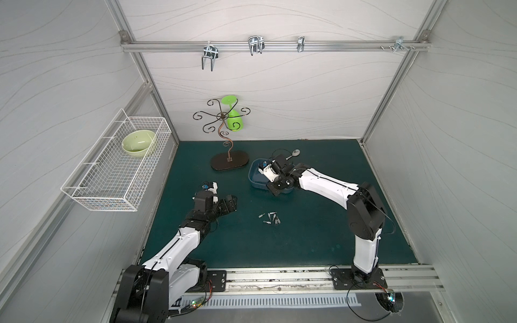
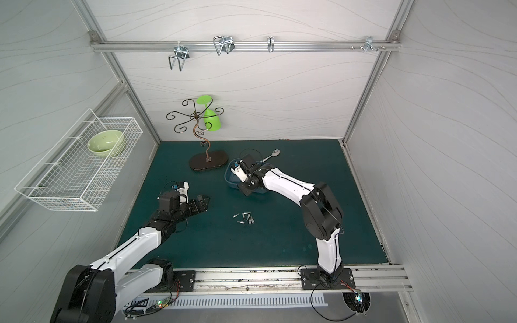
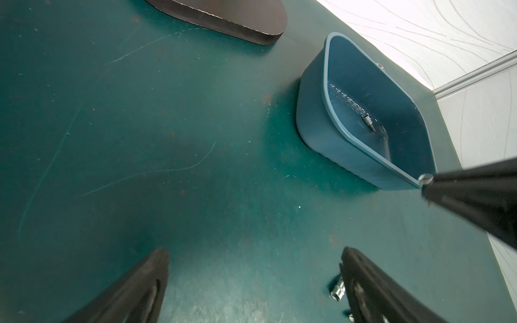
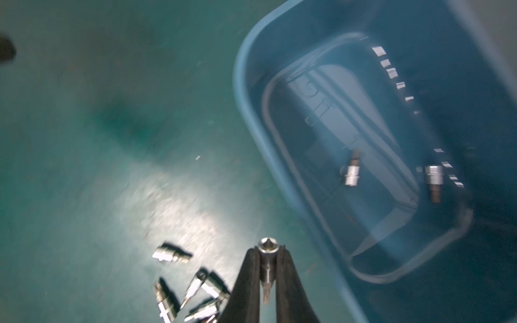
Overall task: Put the bit on the desktop into the storage box
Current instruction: Pick up the screwdriver bit from the center of the board, then place the screwdriver bit in the storage box.
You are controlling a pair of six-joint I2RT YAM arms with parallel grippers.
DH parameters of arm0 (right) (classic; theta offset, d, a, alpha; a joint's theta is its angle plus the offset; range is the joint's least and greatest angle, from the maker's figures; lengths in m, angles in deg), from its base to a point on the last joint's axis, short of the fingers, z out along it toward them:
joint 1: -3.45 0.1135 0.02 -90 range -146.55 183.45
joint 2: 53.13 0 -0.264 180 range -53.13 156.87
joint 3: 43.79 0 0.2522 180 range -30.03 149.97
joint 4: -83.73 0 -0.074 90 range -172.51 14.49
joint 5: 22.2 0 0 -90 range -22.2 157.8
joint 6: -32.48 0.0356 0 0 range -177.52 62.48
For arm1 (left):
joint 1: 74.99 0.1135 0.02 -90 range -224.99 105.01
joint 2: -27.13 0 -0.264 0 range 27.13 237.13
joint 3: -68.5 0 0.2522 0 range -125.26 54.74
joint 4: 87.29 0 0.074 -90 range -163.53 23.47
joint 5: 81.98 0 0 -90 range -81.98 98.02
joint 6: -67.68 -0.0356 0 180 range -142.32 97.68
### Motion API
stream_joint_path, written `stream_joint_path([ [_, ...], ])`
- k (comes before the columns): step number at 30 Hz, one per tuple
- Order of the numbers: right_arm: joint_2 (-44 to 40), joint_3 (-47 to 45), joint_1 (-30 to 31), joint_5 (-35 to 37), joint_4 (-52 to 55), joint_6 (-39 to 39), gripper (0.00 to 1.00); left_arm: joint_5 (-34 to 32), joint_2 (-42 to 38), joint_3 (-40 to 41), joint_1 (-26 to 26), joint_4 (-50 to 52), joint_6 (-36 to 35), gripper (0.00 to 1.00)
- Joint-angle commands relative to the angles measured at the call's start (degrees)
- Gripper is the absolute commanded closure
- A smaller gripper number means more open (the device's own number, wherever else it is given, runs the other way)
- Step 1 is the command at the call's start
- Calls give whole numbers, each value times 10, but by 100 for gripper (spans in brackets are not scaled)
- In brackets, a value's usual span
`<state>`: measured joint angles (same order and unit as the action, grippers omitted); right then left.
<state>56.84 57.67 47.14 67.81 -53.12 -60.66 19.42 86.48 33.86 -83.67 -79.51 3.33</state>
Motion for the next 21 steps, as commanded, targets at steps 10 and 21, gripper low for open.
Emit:
stream_joint_path([
  [10,41,38,-83,-30,-100,92,92,12,4,-8,-1,-19,-8,1],
  [21,75,65,-113,-48,-114,117,71,39,13,-3,-2,-45,-9,1],
])
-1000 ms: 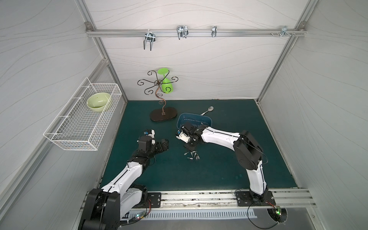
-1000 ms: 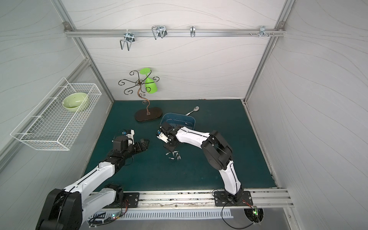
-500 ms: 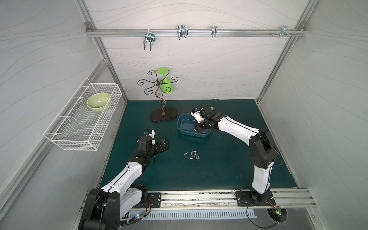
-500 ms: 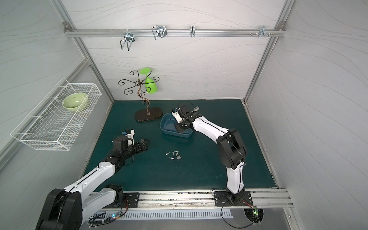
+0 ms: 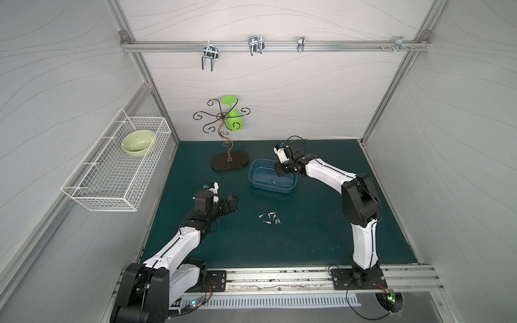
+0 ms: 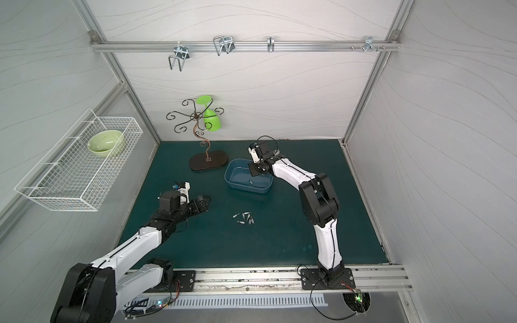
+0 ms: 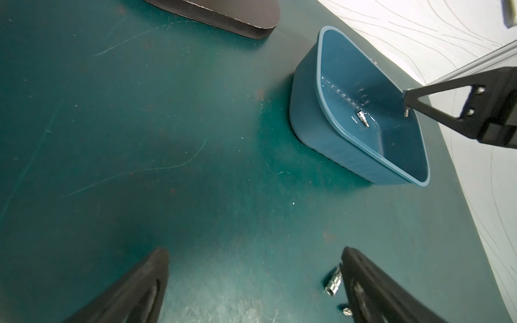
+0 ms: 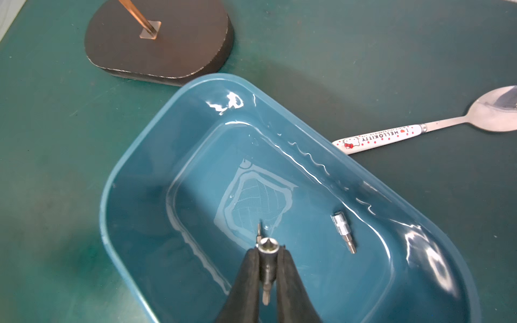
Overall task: Put the bit on the desktop into the storage box
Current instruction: Place the screwdriver bit in the storage box, then pick up the screwdriver bit from the center of the board.
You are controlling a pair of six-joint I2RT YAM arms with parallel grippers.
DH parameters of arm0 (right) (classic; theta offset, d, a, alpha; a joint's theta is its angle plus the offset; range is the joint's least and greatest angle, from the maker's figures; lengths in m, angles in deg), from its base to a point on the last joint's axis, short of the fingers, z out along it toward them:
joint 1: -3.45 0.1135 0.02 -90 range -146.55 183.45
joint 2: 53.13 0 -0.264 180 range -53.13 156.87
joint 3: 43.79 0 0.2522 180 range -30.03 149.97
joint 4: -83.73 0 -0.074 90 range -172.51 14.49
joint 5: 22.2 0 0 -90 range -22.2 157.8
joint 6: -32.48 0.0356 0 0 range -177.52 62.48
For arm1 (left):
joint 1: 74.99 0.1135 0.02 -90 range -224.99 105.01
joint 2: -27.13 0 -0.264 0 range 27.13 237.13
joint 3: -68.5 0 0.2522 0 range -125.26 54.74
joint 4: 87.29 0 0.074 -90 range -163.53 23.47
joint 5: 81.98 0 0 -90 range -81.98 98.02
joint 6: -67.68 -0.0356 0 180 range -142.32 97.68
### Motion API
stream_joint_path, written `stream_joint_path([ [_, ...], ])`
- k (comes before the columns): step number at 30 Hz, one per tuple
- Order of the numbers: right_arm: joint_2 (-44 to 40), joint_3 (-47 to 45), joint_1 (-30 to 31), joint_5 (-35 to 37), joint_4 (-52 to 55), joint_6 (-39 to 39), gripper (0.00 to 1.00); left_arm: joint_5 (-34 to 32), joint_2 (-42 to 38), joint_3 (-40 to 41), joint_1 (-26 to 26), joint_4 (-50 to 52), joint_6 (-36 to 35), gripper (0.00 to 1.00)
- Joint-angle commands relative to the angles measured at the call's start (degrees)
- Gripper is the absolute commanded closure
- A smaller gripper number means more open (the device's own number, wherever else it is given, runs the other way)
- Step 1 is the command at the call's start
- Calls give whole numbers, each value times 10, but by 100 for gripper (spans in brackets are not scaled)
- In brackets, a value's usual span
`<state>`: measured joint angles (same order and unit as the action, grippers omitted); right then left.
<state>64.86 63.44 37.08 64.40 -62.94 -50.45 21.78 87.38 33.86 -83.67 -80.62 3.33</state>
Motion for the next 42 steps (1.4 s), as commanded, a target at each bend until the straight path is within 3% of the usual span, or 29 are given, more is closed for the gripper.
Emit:
stream_joint_path([
  [1,-14,-1,-17,-17,-18,16,65,16,5,-3,-2,-35,-9,1],
  [4,-46,-36,-27,-27,-32,23,57,21,3,-2,-2,-35,-10,1],
  [9,-128,-132,-41,-39,-54,34,54,13,-10,-16,-13,-4,-15,1],
  [19,-369,-393,-48,-32,-148,28,41,-66,-22,-55,-117,93,-22,1],
  [23,-454,-483,-50,-9,-193,29,27,-97,-15,-73,-154,131,-26,1],
  [25,-492,-523,-50,2,-214,38,6,-112,-9,-85,-172,148,-28,1],
  [26,-512,-546,-50,6,-226,42,1,-120,-4,-90,-183,156,-30,1],
  [35,-668,-720,-51,57,-336,58,1,-169,64,-145,-252,203,-44,1],
  [42,-679,-748,-52,72,-371,60,1,-185,117,-177,-285,217,-54,7],
])
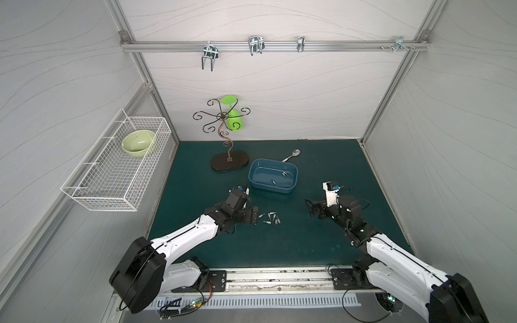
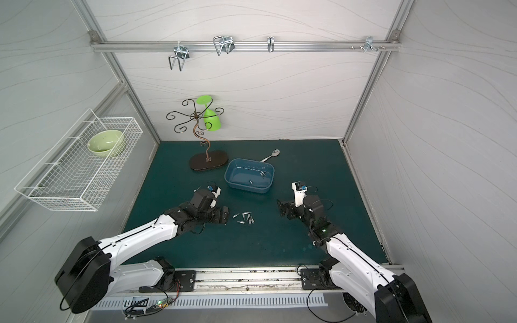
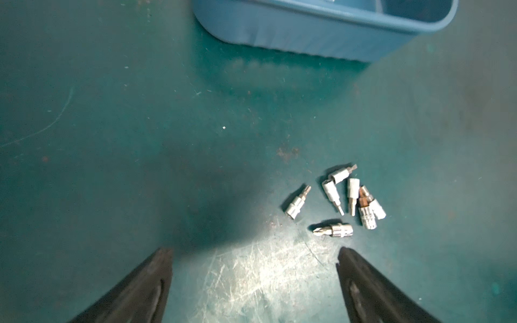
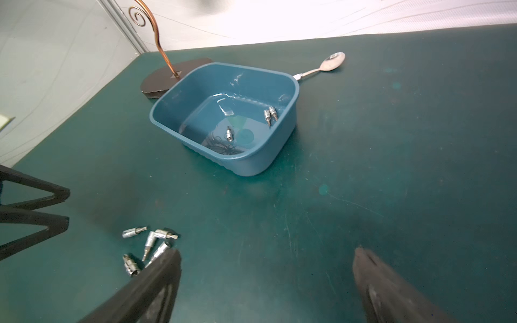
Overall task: Put the bit on the desktop into the storage box
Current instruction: Pick up the screwdriver bit from the center of the board.
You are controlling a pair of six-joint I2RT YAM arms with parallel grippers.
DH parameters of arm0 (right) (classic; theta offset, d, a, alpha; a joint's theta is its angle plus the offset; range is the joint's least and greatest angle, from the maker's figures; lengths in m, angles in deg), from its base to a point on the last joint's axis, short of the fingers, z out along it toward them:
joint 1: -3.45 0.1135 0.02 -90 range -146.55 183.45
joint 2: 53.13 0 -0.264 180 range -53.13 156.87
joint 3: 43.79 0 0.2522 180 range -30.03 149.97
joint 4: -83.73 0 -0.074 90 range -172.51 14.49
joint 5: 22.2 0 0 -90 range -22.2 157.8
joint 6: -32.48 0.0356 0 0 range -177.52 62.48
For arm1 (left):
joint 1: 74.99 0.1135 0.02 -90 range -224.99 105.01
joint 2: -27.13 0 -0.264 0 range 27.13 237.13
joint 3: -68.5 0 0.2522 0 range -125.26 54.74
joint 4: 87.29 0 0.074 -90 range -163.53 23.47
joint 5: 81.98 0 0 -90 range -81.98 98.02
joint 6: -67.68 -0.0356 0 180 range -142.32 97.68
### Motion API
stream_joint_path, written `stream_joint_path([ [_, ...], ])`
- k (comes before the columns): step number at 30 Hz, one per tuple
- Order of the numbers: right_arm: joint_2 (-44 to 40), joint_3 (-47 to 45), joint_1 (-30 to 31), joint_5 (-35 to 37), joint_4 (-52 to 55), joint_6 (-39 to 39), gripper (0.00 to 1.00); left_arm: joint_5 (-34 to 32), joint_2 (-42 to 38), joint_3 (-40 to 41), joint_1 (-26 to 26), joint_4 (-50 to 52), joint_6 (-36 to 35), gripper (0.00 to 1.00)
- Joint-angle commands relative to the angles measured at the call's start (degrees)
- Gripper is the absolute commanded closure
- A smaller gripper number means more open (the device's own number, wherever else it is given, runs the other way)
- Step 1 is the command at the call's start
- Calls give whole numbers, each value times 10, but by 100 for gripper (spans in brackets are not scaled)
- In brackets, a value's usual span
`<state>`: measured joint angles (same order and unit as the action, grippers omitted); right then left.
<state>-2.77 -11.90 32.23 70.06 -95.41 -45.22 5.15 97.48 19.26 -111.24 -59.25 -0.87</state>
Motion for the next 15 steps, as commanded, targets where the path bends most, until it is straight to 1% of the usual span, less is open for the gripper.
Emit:
stream_joint_path([
  [1,3,5,-3,17,-47,9,1,-20,26,-37,-14,4,-14,8],
  [8,9,6,-3,40,-41,38,1,-45,99,-84,-56,25,-35,16],
  [15,16,11,-4,47,-34,42,1,-47,148,-115,-72,28,-40,25],
])
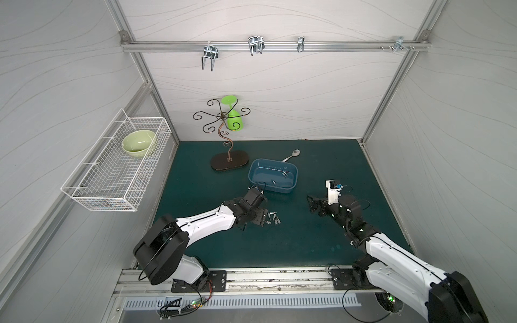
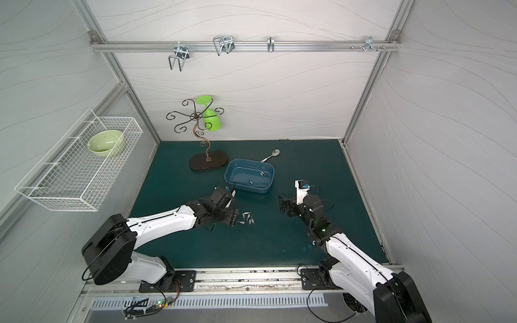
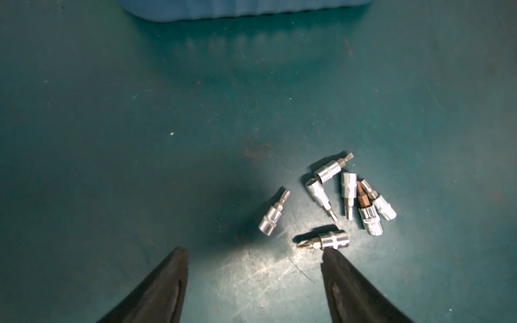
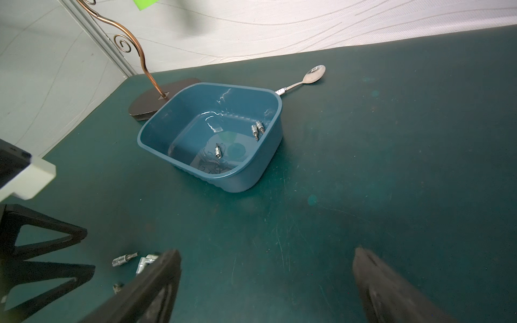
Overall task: Put the bit on the desktop into the storage box
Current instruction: Pick up the screwdriver bit from the center of the board.
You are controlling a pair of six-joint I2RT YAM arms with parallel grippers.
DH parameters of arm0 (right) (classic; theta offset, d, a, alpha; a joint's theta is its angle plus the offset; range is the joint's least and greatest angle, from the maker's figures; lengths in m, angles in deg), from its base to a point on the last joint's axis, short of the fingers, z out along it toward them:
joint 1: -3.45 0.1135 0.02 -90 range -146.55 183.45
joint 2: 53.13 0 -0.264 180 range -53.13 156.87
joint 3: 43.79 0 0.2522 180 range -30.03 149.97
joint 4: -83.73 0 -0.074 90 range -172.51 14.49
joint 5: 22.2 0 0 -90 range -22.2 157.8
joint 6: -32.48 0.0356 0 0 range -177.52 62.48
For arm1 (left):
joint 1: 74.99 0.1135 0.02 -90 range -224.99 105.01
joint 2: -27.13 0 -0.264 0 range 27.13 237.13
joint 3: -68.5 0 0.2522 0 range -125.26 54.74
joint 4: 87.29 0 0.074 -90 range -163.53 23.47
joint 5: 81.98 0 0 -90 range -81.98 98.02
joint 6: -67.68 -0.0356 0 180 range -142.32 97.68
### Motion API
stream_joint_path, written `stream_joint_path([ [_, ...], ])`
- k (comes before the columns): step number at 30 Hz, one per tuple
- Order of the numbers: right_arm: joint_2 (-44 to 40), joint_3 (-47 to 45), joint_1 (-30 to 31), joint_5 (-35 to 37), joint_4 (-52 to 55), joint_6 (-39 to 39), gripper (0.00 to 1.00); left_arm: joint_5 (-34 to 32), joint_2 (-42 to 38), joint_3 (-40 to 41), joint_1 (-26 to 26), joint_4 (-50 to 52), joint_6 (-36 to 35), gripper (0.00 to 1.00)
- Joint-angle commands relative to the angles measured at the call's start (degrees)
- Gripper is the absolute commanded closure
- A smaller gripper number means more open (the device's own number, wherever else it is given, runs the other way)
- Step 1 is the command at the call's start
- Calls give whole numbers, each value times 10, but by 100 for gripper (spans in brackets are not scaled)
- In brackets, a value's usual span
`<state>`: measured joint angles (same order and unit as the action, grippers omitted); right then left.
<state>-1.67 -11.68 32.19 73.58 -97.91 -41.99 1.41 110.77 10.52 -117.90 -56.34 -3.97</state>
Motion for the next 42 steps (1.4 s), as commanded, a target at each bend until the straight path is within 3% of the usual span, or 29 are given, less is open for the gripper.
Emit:
stream_joint_path([
  [1,5,9,-3,13,-9,9,1,-8,22,-31,-5,-1,-8,26],
  [16,6,13,-3,25,2,7,1,-5,72,-50,-12,-1,-8,47],
  [42,5,13,-3,23,2,6,1,-4,113,-64,-12,-3,-11,73],
])
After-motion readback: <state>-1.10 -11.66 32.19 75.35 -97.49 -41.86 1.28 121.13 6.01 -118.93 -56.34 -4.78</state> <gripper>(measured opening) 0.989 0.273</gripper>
